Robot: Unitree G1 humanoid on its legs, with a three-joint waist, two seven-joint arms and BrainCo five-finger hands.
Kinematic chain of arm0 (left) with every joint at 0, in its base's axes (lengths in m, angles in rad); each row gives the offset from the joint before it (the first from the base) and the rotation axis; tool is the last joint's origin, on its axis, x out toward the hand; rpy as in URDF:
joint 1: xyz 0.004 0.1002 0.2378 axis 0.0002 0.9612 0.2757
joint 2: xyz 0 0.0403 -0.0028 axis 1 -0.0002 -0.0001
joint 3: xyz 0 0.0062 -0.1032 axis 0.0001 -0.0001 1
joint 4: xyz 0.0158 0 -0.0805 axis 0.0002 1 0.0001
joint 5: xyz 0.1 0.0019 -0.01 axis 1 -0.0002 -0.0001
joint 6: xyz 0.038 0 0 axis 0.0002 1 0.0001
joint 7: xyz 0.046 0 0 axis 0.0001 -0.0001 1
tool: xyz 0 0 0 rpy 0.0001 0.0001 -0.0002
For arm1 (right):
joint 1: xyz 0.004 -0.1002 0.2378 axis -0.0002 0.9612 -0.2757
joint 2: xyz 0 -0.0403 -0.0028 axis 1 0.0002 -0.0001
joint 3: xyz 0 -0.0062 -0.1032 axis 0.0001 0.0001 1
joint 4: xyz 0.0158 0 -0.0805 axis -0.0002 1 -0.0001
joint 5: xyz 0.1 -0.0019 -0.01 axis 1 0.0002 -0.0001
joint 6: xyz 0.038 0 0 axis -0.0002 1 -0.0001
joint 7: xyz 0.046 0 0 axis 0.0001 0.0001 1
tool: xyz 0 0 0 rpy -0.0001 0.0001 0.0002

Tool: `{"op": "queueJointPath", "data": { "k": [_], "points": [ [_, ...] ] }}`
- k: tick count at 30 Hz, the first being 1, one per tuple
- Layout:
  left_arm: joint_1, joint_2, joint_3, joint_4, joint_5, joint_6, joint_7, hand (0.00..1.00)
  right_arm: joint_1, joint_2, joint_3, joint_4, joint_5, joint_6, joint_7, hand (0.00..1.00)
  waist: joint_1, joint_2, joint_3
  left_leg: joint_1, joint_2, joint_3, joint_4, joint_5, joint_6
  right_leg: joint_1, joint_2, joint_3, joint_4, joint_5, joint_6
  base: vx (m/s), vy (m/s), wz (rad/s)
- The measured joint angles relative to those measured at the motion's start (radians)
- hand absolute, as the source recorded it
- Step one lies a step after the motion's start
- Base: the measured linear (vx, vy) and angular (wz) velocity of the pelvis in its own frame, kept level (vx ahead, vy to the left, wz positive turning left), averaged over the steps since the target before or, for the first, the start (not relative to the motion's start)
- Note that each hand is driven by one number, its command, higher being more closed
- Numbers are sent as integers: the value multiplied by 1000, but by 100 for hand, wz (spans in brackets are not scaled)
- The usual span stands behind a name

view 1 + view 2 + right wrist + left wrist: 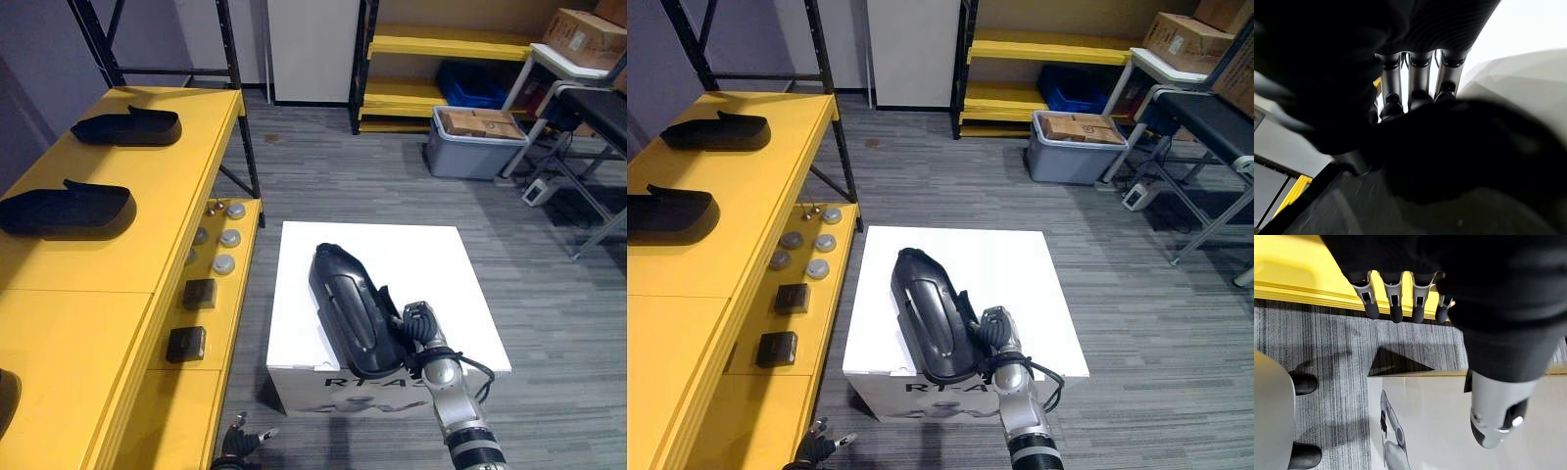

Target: Walk over and take plastic housings, then place them on the shelf

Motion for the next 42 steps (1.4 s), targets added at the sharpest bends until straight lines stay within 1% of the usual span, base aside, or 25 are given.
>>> {"op": "queueJointPath", "data": {
  "k": [5, 8, 9, 10, 12, 13, 14, 16, 20, 22, 24, 27, 28, 31, 32, 34, 37, 38, 40, 42],
  "points": [
    [2, 0, 1, -11, -1, 0, 5, 0, 6, 8, 19, -9, 22, 0, -3, 100, 2, -2, -2, -1, 0, -2, 0, 0, 0, 2, 0, -1, 0, 0, 0, 0, 0, 0],
    [14, -5, 10, -63, -3, 1, 15, 0, 18, 18, 24, -47, 45, -4, -8, 100, 3, -3, -2, -1, 1, -4, 0, 0, 0, 2, 0, -3, 0, 0, 0, 0, 0, 0],
    [22, -8, 12, -111, -4, 2, 29, 0, 26, 26, 29, -70, 62, -7, -19, 100, 4, -3, -1, -1, 1, -5, 0, 0, 0, 2, 0, -4, 1, 0, 0, 23, 7, 3],
    [34, -10, 19, -195, -4, 1, 38, 0, 35, 27, 38, -107, 71, -9, -28, 100, 7, -3, -1, -2, 1, -6, 0, 0, 0, 1, 0, -4, 1, -2, -1, 0, 0, 0],
    [38, -18, 40, -273, -6, 0, 48, 0, 53, 26, 38, -146, 74, -9, -44, 100, 15, -3, -1, -4, 1, -7, 1, 0, 0, -2, 0, -2, 7, -7, 0, 0, 0, 0],
    [43, -27, 66, -361, -17, -4, 66, 0, 64, 26, 35, -174, 75, -9, -65, 100, 25, -4, -1, -2, 0, -7, 2, 0, 0, -7, -2, -2, 17, -14, 0, 0, 0, 0],
    [46, -34, 82, -395, -24, -5, 70, 0, 66, 25, 33, -184, 76, -9, -69, 100, 25, -4, 0, -3, 0, -7, 3, 0, 0, -9, -2, -2, 21, -16, 0, 44, 10, 1],
    [51, -61, 125, -528, -25, -5, 88, 0, 75, 25, 28, -240, 77, -9, -85, 100, 26, -5, 1, -4, -2, -7, 9, 0, 1, -9, -6, -3, 28, -21, -1, 56, 16, 2],
    [54, -88, 127, -721, -26, -13, 107, 0, 86, 26, 29, -352, 78, -9, -104, 100, 25, -6, 1, -1, -10, -8, 21, 0, 1, -5, -15, -5, 39, -33, 2, 49, 20, 3],
    [53, -102, 112, -809, -26, -24, 109, 0, 86, 27, 30, -399, 78, -10, -116, 100, 24, -6, 1, 0, -13, -10, 26, 0, 1, -1, -19, -11, 42, -36, 4, 40, 23, 7],
    [52, -105, 67, -893, -38, -39, 109, 0, 84, 35, 36, -450, 76, -15, -124, 100, 24, -6, 1, 0, -17, -14, 29, 0, 1, 4, -24, -19, 42, -37, 5, 34, 26, 7],
    [37, -101, -3, -952, -82, -48, 103, 0, 75, 53, 48, -479, 65, -16, -141, 100, 24, -5, 1, 1, -19, -22, 30, 0, 1, 7, -24, -21, 42, -38, 5, 18, 20, 6],
    [35, -101, -17, -956, -85, -50, 101, 0, 70, 53, 59, -482, 61, -16, -142, 100, 23, -5, 1, 1, -19, -21, 30, 0, 1, 7, -24, -21, 42, -38, 5, 0, 0, 0],
    [2, -79, -118, -959, -145, -53, 77, 0, 34, 52, 104, -499, 41, -18, -152, 100, 23, -5, 1, 4, -18, -21, 33, 0, 1, 10, -24, -20, 43, -37, 5, 0, 0, 0],
    [-3, -78, -132, -959, -154, -54, 69, 0, 31, 52, 118, -506, 39, -18, -155, 100, 23, -5, 1, 5, -18, -21, 33, 0, 1, 11, -24, -19, 43, -37, 5, 0, 0, 0],
    [-17, -77, -172, -957, -171, -54, 62, 0, 16, 50, 154, -525, 39, -28, -158, 100, 21, -5, 1, 6, -17, -16, 33, 0, 1, 11, -23, -15, 43, -36, 4, -7, 11, -7],
    [-69, -67, -235, -936, -234, -54, 56, 0, -14, 48, 228, -535, 39, -56, -160, 100, 21, -4, 0, 11, -15, 0, 36, 0, 1, 11, -21, 3, 43, -34, 1, -4, 20, -16],
    [-76, -66, -239, -932, -242, -53, 55, 0, -17, 47, 234, -536, 39, -57, -160, 100, 21, -4, 0, 11, -15, 0, 36, 0, 1, 11, -21, 3, 43, -34, 1, -3, 7, -4],
    [-111, -48, -280, -903, -280, -52, 43, 0, -34, 43, 289, -538, 38, -59, -158, 100, 6, -4, -1, 11, -14, 0, 36, 0, 2, 10, -19, 4, 43, -32, -1, 0, 0, 0],
    [-115, -46, -283, -894, -297, -50, 44, 0, -34, 43, 307, -541, 36, -61, -159, 100, 0, -4, -1, 11, -14, 1, 35, 0, 2, 9, -19, 5, 43, -32, -1, 7, 9, -2]
  ]
}}
